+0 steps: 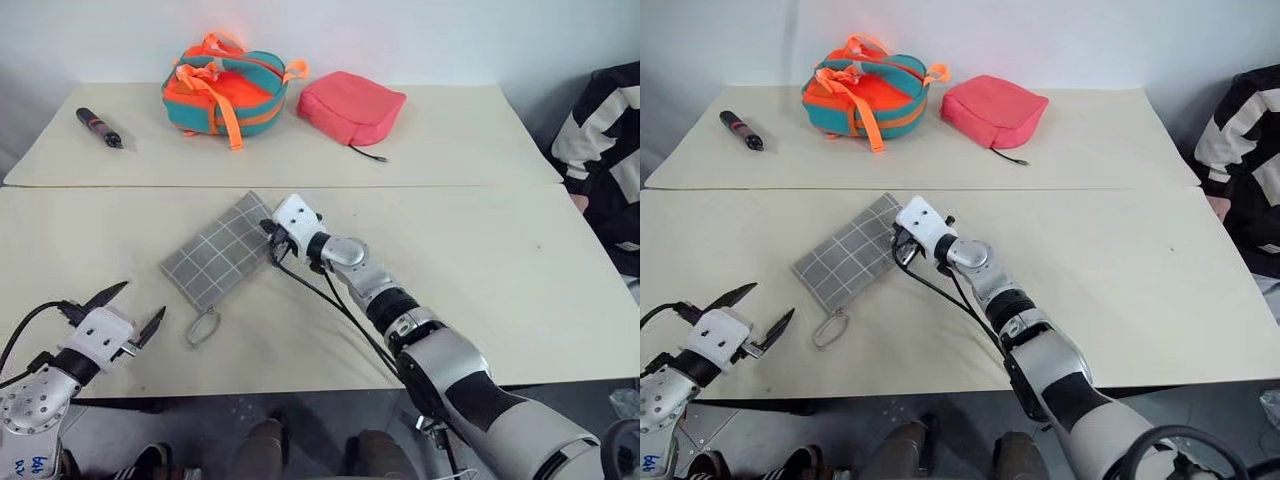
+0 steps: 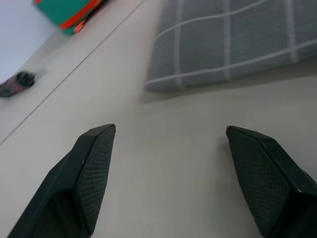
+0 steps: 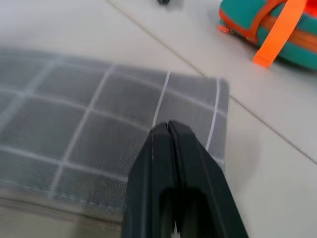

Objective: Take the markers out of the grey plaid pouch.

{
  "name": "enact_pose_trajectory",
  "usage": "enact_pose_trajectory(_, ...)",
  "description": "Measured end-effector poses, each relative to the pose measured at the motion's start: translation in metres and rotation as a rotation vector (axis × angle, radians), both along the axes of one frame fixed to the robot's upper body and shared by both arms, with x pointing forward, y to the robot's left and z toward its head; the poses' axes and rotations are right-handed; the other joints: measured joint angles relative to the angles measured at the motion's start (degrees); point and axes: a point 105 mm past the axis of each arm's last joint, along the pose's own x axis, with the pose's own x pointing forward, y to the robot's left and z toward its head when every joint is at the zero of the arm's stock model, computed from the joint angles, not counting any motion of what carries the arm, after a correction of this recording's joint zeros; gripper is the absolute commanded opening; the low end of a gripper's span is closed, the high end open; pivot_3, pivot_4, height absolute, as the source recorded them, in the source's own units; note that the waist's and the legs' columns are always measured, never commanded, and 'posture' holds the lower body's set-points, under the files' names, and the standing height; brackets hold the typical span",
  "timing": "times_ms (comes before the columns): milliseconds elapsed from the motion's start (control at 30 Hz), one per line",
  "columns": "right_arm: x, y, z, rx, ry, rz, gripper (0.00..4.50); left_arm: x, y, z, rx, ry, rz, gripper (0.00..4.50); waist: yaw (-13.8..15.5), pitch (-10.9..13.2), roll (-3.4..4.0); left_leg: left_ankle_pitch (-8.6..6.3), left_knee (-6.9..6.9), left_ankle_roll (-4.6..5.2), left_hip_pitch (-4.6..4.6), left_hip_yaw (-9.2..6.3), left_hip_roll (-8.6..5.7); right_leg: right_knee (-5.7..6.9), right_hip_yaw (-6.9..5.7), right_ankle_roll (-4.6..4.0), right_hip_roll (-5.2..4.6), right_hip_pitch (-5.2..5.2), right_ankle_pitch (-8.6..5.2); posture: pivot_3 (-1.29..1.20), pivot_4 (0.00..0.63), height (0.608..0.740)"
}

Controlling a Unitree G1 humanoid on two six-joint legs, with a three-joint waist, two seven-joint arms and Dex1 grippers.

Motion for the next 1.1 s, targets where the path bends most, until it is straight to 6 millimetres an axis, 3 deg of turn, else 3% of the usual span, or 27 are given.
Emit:
enact_pose_trajectory(133,0.002,0.001,-0.007,-0.092,-0.034,-0.025,0.03,0.002,-0.007,0.002,0.126,-0.008,-0.063,3.8,-0.11,0.01,0.03,0.06,0.0,-0.11,0.07,0.18,0.17,0.11,0.02,-0.09,0.03,-0.01,0.04,0.0,0.15,0.74)
enact_pose_trajectory(400,0.002,-0.001,-0.008,-0.095,-0.027,-0.018,0.03,0.021,-0.024,0.006,0.297,-0.046,-0.162,3.8,0.06,0.06,0.1,-0.07,-0.09,-0.35,0.44,0.31,0.27,0.19,0.05,-0.19,-0.01,-0.03,0.1,0.0,0.15,0.74)
enact_pose_trajectory(700,0.005,-0.007,-0.008,-0.083,-0.014,-0.027,0.03,0.04,-0.034,0.005,0.304,-0.055,-0.212,3.8,0.15,0.0,0.09,-0.08,-0.1,-0.29,0.73,0.64,0.29,0.5,-0.02,-0.19,-0.13,-0.01,0.1,0.0,0.15,0.74)
enact_pose_trajectory(867,0.005,-0.008,-0.008,-0.08,-0.011,-0.028,0.03,0.04,-0.039,0.005,0.346,-0.056,-0.258,3.8,0.13,-0.01,0.08,-0.11,-0.1,-0.23,0.78,0.76,0.35,0.5,-0.05,-0.19,-0.21,-0.02,0.1,0.0,0.15,0.74)
enact_pose_trajectory(1100,0.003,-0.006,-0.008,-0.081,-0.01,-0.006,0.03,0.025,-0.049,0.002,0.396,-0.022,-0.382,3.8,-0.13,-0.11,0.03,-0.2,-0.09,0.07,0.83,1.37,0.44,0.57,-0.04,-0.19,-0.37,0.01,0.11,0.0,0.15,0.74)
